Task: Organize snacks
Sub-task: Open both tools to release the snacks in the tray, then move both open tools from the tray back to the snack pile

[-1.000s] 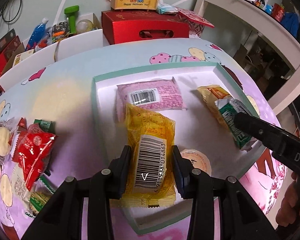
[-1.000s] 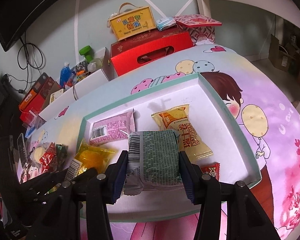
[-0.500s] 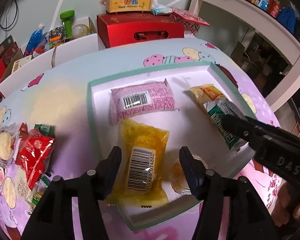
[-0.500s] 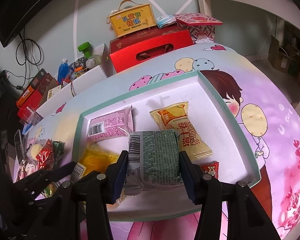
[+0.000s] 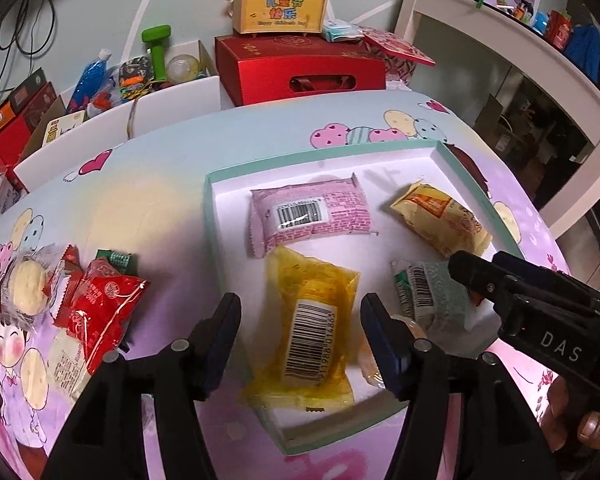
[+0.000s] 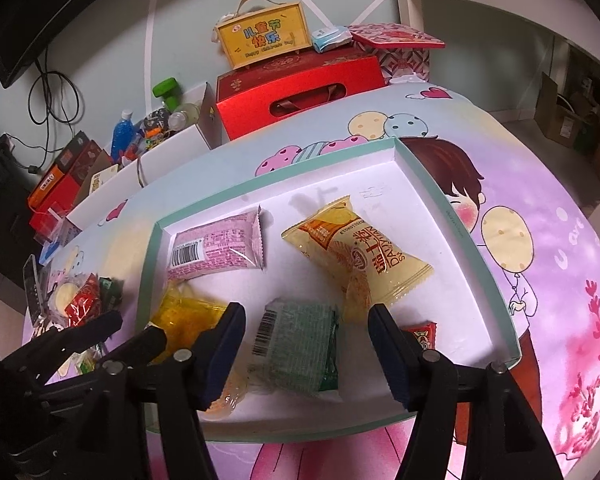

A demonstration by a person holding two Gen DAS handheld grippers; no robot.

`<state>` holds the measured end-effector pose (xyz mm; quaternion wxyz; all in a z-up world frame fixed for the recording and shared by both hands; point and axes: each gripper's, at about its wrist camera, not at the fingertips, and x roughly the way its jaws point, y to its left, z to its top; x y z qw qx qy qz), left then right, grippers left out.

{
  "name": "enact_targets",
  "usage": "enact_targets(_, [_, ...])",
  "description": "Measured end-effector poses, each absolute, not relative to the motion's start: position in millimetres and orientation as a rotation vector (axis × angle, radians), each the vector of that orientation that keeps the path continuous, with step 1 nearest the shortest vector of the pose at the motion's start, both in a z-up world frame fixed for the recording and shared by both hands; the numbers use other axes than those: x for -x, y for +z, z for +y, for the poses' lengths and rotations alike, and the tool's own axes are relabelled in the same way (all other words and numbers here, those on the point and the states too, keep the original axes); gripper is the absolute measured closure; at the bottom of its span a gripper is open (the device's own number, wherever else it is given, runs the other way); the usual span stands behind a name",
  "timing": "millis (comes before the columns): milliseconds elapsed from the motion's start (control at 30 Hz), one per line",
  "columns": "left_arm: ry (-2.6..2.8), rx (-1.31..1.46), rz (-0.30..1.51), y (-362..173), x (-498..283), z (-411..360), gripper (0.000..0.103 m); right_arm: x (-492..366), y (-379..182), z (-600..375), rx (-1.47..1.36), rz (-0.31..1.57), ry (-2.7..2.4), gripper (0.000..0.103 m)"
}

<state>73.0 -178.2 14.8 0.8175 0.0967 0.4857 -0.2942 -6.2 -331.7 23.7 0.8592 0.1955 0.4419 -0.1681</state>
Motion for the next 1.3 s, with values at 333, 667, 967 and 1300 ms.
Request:
enact_targets(333, [-0.587,-0.199,0.997,18,-77,-169,0.012,6,18,-337,-0.396,0.943,-0.384,0.008])
enact_targets(667, [-0.566,-0.197,0.949,22,-78,-164,0.007,8,20,-336,-0.380,0.909,-0.382,0.000])
enact_targets(967, [-0.555,-0.167,0.932,25,-79,-157,0.007,10,25,-339,-0.374,0.861,-0.400,0.000])
enact_targets(1300, [-0.558,-0.150,0.948,28,-80,-147,0.007,6,23,-335,-0.375,0.884,-0.381,0.000])
